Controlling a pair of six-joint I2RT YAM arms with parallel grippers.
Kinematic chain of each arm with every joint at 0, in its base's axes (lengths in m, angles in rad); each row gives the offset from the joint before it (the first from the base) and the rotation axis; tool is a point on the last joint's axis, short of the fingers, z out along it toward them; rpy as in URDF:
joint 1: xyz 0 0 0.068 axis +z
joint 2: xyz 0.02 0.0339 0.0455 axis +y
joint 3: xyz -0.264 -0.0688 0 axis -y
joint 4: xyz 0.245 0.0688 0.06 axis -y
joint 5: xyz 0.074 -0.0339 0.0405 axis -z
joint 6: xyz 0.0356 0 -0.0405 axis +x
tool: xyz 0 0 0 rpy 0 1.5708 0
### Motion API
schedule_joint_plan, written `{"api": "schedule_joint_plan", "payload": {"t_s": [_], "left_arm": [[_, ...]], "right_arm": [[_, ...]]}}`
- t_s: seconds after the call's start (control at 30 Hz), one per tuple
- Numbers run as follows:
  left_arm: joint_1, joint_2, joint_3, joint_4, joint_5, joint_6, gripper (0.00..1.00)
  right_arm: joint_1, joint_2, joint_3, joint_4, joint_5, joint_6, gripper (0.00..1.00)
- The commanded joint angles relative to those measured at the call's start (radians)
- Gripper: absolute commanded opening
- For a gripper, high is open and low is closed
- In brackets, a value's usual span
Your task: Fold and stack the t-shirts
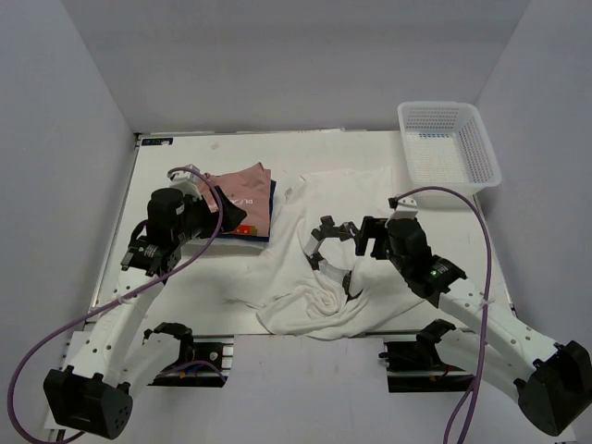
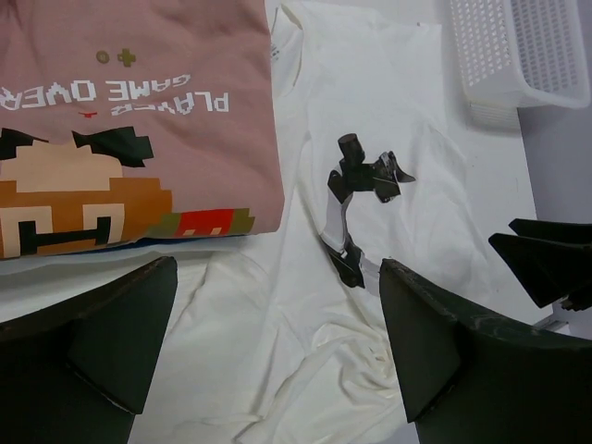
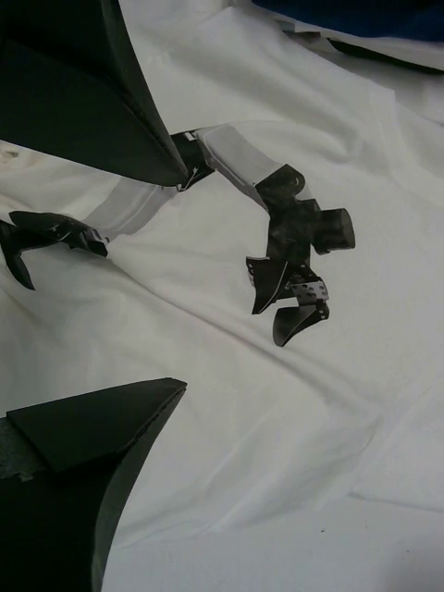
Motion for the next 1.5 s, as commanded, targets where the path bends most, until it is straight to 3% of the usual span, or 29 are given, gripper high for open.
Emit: {"api": "schedule_joint_plan", "payload": {"t_s": [0.0, 0.33, 0.6, 1.0, 1.33, 1.47], "left_arm": [[0.001, -0.021, -0.005, 0.016, -0.026, 0.003, 1.0], [0.001, 0.044, -0.077, 0.025, 0.098, 0.016, 1.0], [0.001, 0.174, -0.281, 0.255, 0.288, -0.066, 1.0], [0.011, 0.329, -0.329, 0.379, 0.113, -0.133, 1.0], [0.039, 0.57, -0.214, 0.452, -0.169, -0.164, 1.0], [0.085, 0.617, -0.166, 0.49, -0.216, -0.164, 1.0]], "right_arm": [[-0.001, -0.035, 0.012, 0.063, 0.001, 0.006, 0.9], [-0.001, -0.034, -0.037, 0.117, -0.047, -0.021, 0.9], [-0.001, 0.046, -0.002, 0.091, -0.076, -0.041, 0.9], [-0.004, 0.023, -0.031, 0.108, -0.073, -0.034, 0.9], [-0.001, 0.023, -0.022, 0.05, -0.004, -0.029, 0.9], [-0.002, 0.03, -0.016, 0.036, 0.013, -0.037, 0.9]]}}
